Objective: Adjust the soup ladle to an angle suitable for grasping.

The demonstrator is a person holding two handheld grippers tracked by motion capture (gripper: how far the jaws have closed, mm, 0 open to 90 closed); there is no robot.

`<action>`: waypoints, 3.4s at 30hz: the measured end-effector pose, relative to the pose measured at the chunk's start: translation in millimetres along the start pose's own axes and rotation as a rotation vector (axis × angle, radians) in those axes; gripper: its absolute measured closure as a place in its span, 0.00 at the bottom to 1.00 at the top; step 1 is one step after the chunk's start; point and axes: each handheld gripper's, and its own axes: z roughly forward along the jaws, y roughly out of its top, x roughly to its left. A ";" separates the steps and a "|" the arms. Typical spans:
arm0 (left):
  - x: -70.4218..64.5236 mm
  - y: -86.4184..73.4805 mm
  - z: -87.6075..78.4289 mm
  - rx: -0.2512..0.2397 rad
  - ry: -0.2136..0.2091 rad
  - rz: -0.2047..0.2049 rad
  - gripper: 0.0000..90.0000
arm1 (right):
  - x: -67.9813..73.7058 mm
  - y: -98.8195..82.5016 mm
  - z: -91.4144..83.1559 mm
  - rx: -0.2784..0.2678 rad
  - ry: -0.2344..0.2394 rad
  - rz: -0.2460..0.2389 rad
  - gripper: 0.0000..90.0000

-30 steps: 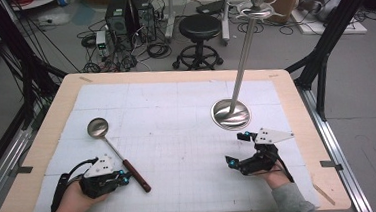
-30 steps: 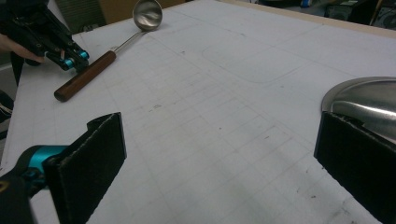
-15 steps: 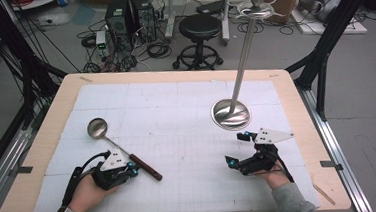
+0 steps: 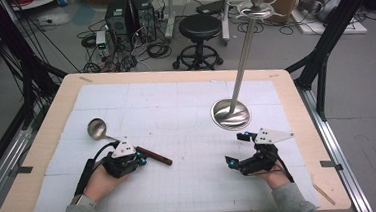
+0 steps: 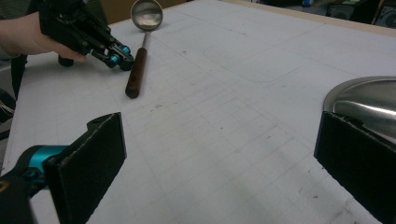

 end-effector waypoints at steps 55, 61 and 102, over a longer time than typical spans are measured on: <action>107.9 -12.0 -12.9 0.015 0.212 -0.124 1.00 | 2.2 -2.0 -9.2 -0.015 -0.004 0.016 0.01; 108.1 -12.5 -12.2 0.016 0.212 -0.117 1.00 | 2.1 -2.2 -8.8 -0.018 -0.001 0.010 0.01; 60.4 -30.2 -50.5 0.108 0.209 -0.121 1.00 | 3.1 0.3 -0.9 -0.004 0.040 0.008 0.01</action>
